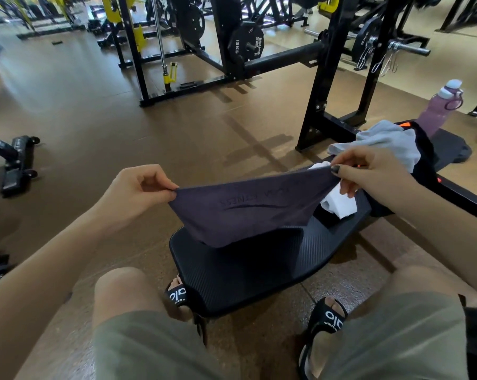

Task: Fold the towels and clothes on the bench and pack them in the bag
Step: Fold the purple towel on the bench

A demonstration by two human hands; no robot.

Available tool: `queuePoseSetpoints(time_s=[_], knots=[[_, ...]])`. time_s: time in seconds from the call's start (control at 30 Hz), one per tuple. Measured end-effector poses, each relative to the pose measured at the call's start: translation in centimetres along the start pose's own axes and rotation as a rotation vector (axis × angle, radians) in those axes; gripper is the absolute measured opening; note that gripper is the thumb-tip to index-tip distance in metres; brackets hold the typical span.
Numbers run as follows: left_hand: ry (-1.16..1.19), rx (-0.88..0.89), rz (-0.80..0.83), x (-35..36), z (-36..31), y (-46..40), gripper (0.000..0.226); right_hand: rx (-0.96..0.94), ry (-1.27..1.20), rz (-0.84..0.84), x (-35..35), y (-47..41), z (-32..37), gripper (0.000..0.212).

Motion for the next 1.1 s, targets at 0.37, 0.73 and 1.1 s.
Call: queuePoseSetpoints(time_s=[0.37, 0.73, 1.1], knots=[[0.330, -0.270, 0.211, 0.8, 3.2, -0.8, 0.018, 0.237, -0.234, 0.143, 0.2, -1.2, -1.4, 0.003], [0.024, -0.530, -0.001, 14.6, 18.2, -7.6, 0.017, 0.307, 0.338, 0.073, 13.3, -12.2, -18.2, 0.012], [-0.112, -0.503, -0.024, 16.9, 19.0, -7.7, 0.052, 0.092, 0.610, 0.036, 16.3, -12.9, -18.2, 0.039]])
Point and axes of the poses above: each hand's wrist, its own y-axis away from the middle knuckle, its own x-axis out of the palm, z = x × y, the point moved 3 cm from there along -y, towards the middle knuckle, and after that the axes turned 7 degrees about -z, right-handed, at the moved point
